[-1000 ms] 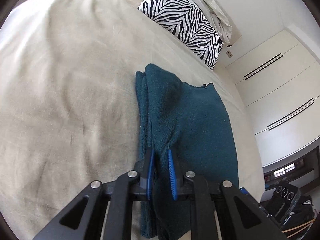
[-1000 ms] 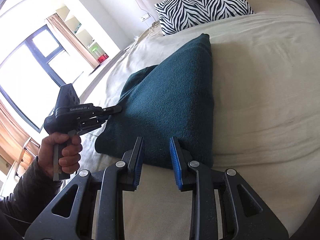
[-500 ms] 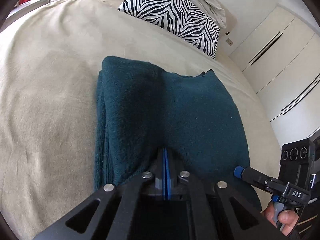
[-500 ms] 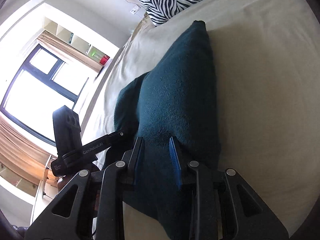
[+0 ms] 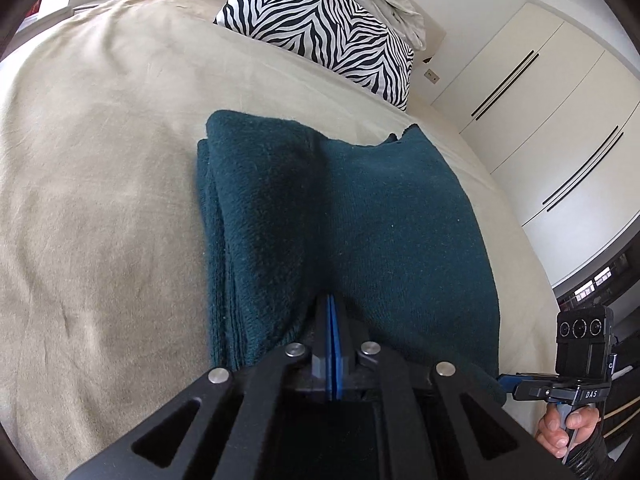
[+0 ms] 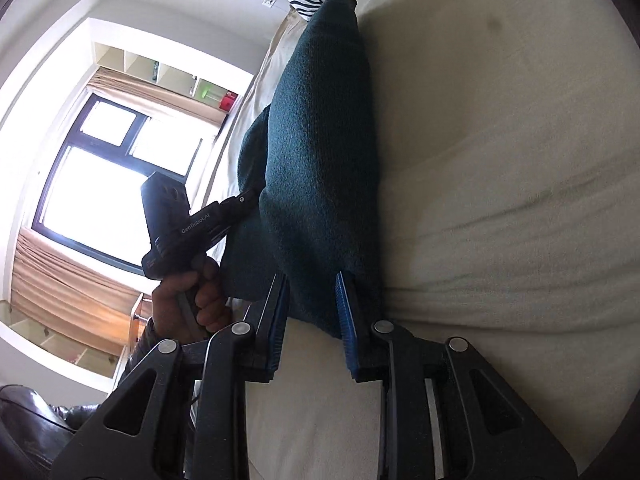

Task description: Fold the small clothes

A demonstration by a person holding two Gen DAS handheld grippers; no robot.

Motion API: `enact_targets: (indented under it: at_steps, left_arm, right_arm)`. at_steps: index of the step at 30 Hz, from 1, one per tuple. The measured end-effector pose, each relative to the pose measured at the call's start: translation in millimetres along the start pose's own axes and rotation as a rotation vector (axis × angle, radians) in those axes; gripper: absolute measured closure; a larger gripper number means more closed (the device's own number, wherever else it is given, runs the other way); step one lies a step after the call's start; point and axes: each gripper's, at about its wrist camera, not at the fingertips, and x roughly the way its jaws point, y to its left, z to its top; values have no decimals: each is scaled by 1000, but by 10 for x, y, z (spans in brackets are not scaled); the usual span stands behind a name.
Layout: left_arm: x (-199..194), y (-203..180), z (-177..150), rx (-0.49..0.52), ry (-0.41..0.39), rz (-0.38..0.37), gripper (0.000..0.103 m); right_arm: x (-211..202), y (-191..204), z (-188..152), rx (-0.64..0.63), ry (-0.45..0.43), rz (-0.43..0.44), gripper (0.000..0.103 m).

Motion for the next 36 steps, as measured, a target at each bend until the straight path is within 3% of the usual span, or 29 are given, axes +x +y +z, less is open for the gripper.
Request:
enact_targets:
  at_steps: [1, 5, 7, 9, 12, 15, 17, 19, 20, 22, 25, 26, 27, 28, 29, 32, 35, 36]
  left_arm:
    - [1, 27, -3, -12, -6, -12, 95]
    - [5, 93, -25, -70, -35, -47, 95]
    - [1, 118, -26, -80, -34, -60, 95]
    - [0, 141, -29, -90, -34, -72, 95]
    - [6, 180, -28, -104, -38, -85, 95]
    - [22, 251, -16, -138, -42, -112, 95]
    - [37, 270, -9, -145, -43, -118, 95]
    - [36, 253, -6, -136, -45, -112, 95]
    - [32, 248, -11, -132, -46, -111, 95]
    - [39, 254, -10, -134, -49, -114, 95]
    - [22, 246, -43, -129, -54, -109, 95]
    - [18, 238, -46, -124, -55, -105, 95]
    - [16, 234, -46, -123, -56, -104, 95]
    - [13, 237, -47, -124, -56, -105, 95]
    - [9, 238, -46, -124, -57, -105, 95]
    - [11, 222, -40, -118, -60, -105, 95]
    - [3, 226, -54, -119, -63, -113, 95]
    - [1, 229, -59, -120, -65, -115, 95]
  right_arm:
    - [-68, 65, 86, -18, -22, -14, 78]
    - [-134, 152, 617, 2, -133, 62, 78]
    - [67, 203, 956, 1, -134, 54, 78]
    - [383, 168, 1233, 50, -87, 101, 78]
    - [858, -15, 1531, 139, -31, 82, 79]
    - [979, -170, 1768, 218, -105, 104, 83]
    - [1002, -183, 1873, 196, -143, 18, 88]
    - [1032, -175, 1928, 157, -147, -93, 100]
    - [1014, -157, 1932, 164, -145, -96, 102]
    - [906, -22, 1945, 170, -165, -79, 94]
    - [871, 332, 2019, 90, -177, 21, 87]
    - [951, 464, 2052, 54, -145, 27, 75]
    - [1088, 600, 2073, 20, -98, 19, 49]
    - [1248, 679, 2080, -3, -52, -6, 37]
    - [1395, 708, 2079, -24, -20, -56, 31]
    - [1556, 671, 2091, -86, -44, -171, 41]
    - [1373, 450, 2072, -12, -99, -103, 63]
    - [1286, 379, 2050, -2, -111, -119, 64]
